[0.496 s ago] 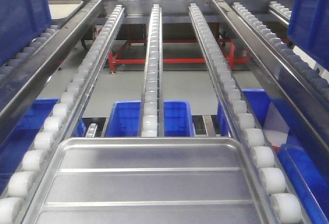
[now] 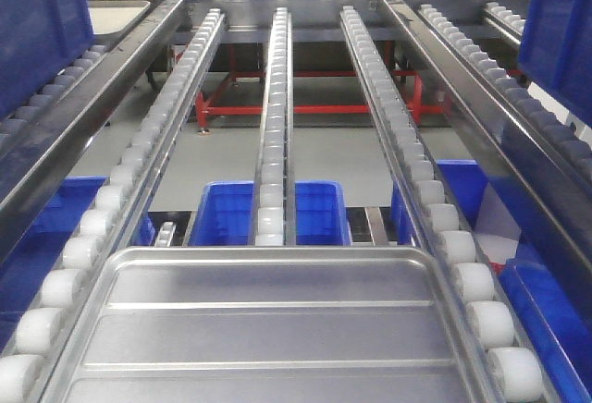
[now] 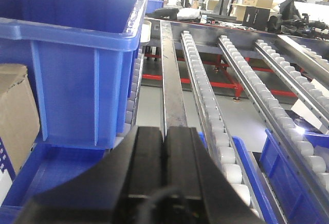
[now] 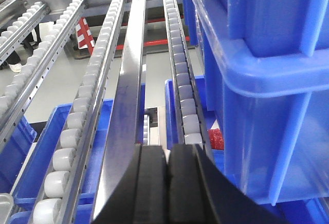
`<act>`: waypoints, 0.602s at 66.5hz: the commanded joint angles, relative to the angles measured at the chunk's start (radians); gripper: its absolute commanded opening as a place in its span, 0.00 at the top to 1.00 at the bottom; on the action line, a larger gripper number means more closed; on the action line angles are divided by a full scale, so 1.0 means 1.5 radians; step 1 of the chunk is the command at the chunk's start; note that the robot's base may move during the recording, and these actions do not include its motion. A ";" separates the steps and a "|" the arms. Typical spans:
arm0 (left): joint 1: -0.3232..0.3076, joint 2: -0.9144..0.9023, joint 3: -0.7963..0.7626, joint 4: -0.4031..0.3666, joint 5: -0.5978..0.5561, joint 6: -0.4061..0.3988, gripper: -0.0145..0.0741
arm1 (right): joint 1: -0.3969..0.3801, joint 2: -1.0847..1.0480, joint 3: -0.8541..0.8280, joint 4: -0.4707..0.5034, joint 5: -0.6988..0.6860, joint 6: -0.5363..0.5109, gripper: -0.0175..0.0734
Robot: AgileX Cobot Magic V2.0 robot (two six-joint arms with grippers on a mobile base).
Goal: Grab silver tray and stack on right shelf
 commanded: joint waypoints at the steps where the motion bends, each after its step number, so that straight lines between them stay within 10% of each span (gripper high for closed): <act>1: -0.004 -0.006 0.016 0.000 -0.061 0.001 0.94 | -0.002 -0.012 -0.001 -0.002 -0.055 -0.006 0.75; 30: -0.004 -0.006 0.011 0.000 -0.065 0.001 0.94 | 0.003 -0.011 -0.003 0.011 -0.067 -0.009 0.75; 40: -0.006 0.032 -0.106 0.000 0.113 0.001 0.94 | 0.045 0.037 -0.076 0.031 0.000 -0.010 0.75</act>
